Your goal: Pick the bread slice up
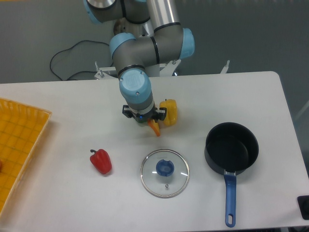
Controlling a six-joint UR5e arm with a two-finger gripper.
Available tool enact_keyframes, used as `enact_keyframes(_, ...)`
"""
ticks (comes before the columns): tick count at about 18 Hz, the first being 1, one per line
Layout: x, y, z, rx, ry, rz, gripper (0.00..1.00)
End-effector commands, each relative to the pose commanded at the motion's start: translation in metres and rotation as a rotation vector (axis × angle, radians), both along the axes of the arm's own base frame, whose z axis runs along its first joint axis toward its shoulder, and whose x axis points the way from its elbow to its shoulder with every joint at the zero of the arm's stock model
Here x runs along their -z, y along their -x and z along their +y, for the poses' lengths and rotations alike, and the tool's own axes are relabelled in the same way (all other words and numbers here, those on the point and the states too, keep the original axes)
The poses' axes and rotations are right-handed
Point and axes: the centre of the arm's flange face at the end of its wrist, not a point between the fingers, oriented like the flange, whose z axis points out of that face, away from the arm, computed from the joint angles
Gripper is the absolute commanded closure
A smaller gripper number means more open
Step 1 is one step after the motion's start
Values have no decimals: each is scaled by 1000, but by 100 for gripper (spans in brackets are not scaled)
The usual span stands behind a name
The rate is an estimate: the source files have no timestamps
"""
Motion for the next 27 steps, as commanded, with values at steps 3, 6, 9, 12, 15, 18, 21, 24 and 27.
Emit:
enact_keyframes(3,-1,1,-1,-3,4,-4,68)
enact_keyframes(6,-4,4,2,3,-2,-1,73)
enact_keyframes(9,-13,8,4,1,-6,-3,78)
enact_keyframes(12,-14,10,6,2,-3,-7,79)
enact_keyframes(15,-24,16,9,-3,-16,-1,79)
enact_keyframes(18,-41,23,13,-4,-19,-2,79)
enact_keyframes(21,-49,28,16,2,-26,-1,88)
enact_keyframes(24,-63,39,17,16,-58,2,88)
enact_keyframes(27,-88,52,21,152,-82,11,88)
